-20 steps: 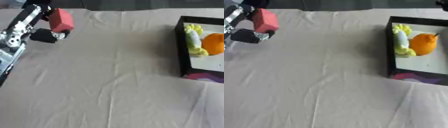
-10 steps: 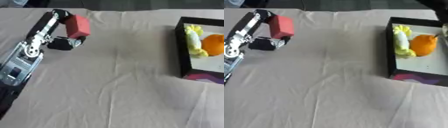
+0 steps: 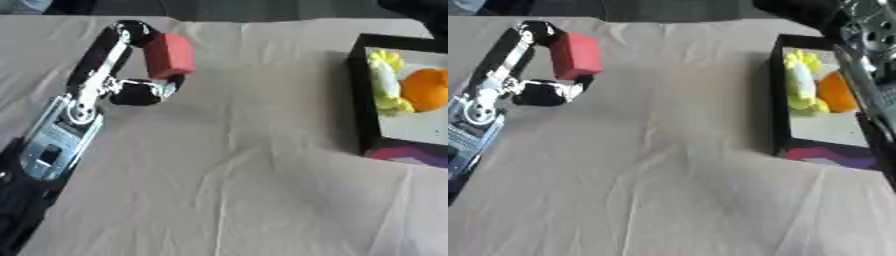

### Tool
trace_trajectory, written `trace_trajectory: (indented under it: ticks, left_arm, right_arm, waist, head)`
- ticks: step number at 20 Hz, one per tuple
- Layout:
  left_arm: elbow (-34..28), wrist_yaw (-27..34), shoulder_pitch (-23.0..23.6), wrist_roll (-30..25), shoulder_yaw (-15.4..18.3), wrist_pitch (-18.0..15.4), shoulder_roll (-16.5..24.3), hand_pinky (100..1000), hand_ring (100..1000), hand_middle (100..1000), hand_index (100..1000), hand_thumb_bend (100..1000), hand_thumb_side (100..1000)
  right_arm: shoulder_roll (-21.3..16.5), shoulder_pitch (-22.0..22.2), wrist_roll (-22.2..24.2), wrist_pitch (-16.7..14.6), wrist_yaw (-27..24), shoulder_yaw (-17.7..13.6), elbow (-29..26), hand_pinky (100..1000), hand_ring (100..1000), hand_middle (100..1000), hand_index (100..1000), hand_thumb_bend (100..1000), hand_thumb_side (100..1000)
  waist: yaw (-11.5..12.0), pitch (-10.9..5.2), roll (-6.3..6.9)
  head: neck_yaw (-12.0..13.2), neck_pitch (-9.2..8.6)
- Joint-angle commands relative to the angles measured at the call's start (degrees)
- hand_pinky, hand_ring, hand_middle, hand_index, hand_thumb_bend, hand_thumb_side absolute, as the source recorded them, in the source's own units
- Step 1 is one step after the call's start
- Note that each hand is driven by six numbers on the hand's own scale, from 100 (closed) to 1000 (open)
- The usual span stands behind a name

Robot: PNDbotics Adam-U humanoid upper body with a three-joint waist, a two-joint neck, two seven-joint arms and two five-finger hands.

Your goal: Pick up the objects with one hand, pass them to the other hand, and then place them into the box on the other side of the table.

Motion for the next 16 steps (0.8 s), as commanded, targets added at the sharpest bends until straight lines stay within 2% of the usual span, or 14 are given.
trace_trajectory:
  ticks: [1, 3, 4, 5, 16]
  left_arm:
    - [-0.32, -1.67, -0.85, 0.9, -0.25, -1.11, -0.69, 768, 691, 552, 516, 125, 100]
    - [-0.29, -2.03, -0.89, 1.45, -0.43, -1.65, -1.29, 766, 689, 552, 516, 122, 100]
    - [-0.31, -2.24, -0.91, 1.82, -0.5, -1.91, -1.55, 765, 686, 552, 516, 135, 100]
    - [-0.34, -2.45, -0.95, 2.2, -0.59, -2.22, -1.84, 765, 686, 552, 517, 118, 100]
    - [-0.1, -4.48, -1.01, 4.57, -1.4, -5.22, -4.19, 760, 678, 547, 515, 109, 100]
  right_arm:
    - [1.72, -2.23, 2.37, -0.21, 2.42, 1.35, -0.35, 953, 882, 833, 901, 284, 645]
    - [3.09, -2.88, 3.49, -0.36, 3.62, 2.22, 0.01, 953, 883, 834, 901, 285, 645]
    - [3.77, -3.12, 3.95, -0.42, 4.15, 2.6, 0.23, 953, 883, 833, 901, 339, 615]
    - [4.45, -3.35, 4.43, -0.49, 4.68, 3.01, 0.5, 953, 884, 835, 902, 287, 647]
    - [9.5, -4.09, 9.1, -2.14, 10.19, 6.18, 4.78, 953, 886, 835, 903, 303, 623]
  waist:
    - [0.1, -2.46, -0.74]
    - [0.15, -2.47, -0.78]
    - [0.16, -2.47, -0.79]
    - [0.2, -2.47, -0.79]
    - [0.46, -2.43, -0.85]
  head:
    - [-0.61, -0.38]
    - [-0.79, -0.33]
    - [-0.85, -0.29]
    - [-0.94, -0.27]
    - [-1.48, -0.08]
